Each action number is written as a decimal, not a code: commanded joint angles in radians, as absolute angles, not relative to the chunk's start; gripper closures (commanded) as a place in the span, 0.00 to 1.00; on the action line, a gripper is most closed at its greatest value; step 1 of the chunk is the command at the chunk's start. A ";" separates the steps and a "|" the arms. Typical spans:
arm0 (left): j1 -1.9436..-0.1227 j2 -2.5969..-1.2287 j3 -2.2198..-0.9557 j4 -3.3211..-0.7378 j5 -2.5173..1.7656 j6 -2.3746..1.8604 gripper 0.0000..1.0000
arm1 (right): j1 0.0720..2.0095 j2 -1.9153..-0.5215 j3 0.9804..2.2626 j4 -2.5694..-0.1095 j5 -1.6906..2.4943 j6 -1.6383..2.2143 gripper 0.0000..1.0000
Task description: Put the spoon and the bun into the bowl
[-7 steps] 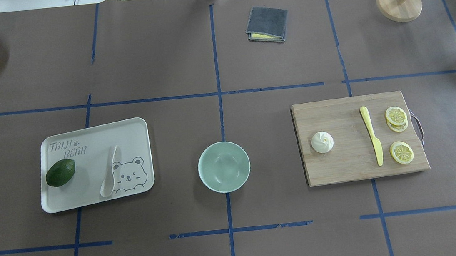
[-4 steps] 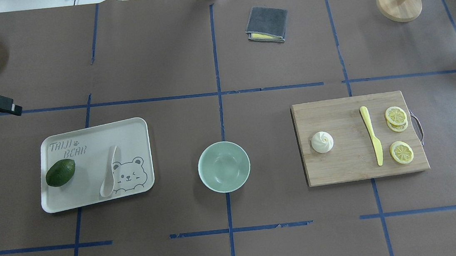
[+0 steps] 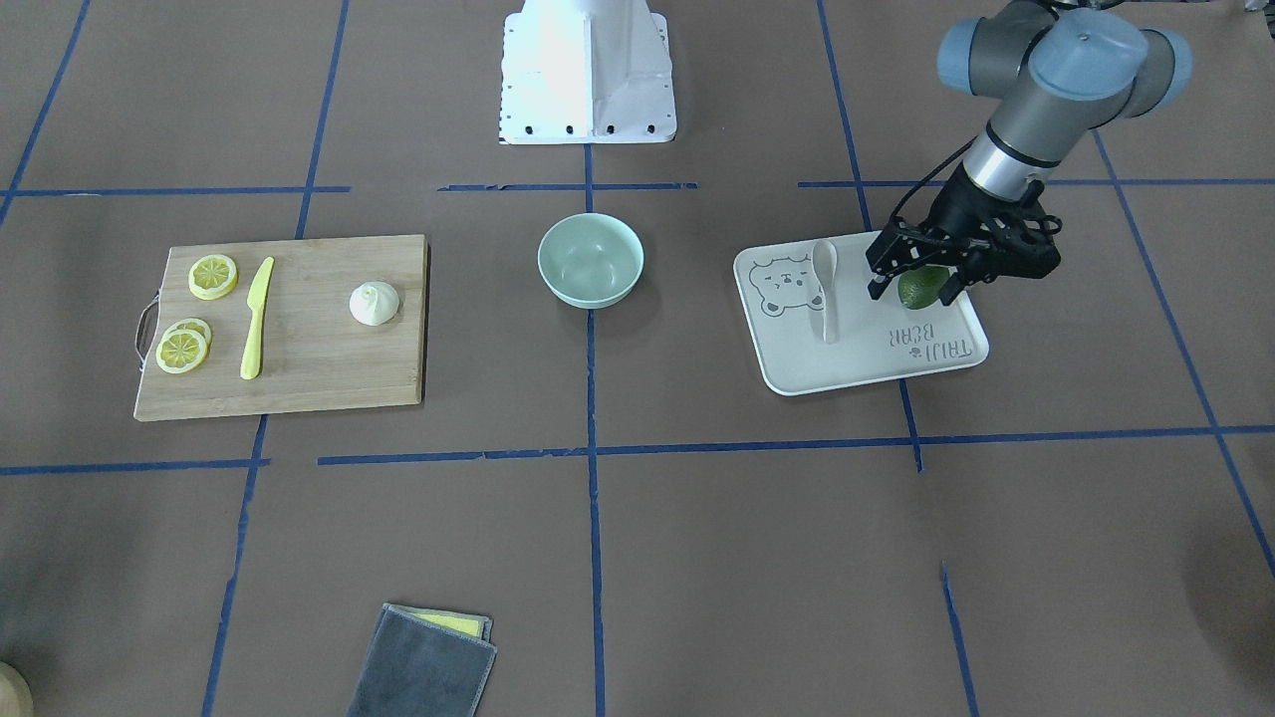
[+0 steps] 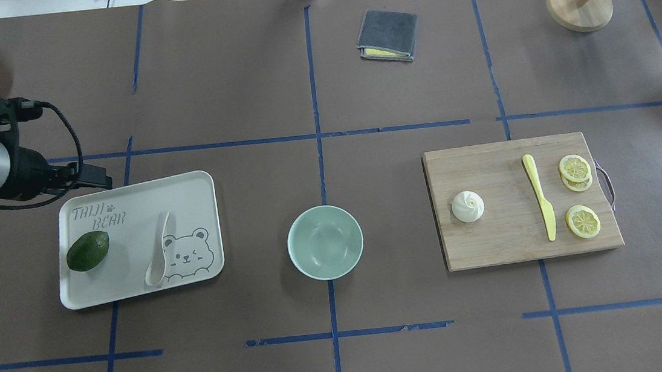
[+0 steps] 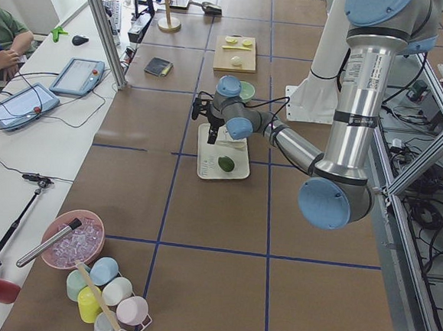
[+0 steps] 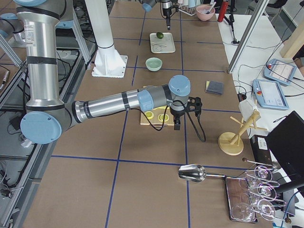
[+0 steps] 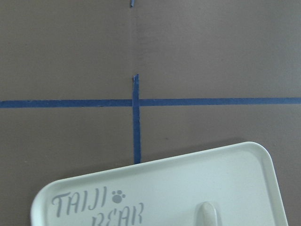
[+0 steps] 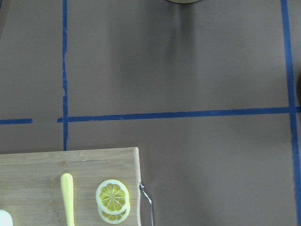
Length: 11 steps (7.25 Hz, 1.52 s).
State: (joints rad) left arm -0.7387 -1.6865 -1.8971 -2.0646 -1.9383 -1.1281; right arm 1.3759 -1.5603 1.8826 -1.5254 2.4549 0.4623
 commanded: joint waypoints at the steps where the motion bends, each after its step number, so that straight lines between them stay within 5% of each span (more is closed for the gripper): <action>1: -0.610 -1.709 -1.875 -2.063 -1.798 -1.210 0.01 | 1.312 -1.551 1.920 -1.525 2.448 0.548 0.00; 5: -0.529 -1.738 -1.807 -2.060 -1.704 -1.229 0.11 | 1.238 -1.503 1.944 -1.525 2.415 0.644 0.00; 11: -0.511 -1.743 -1.813 -2.016 -1.703 -1.229 0.58 | 1.121 -1.442 1.973 -1.525 2.327 0.793 0.00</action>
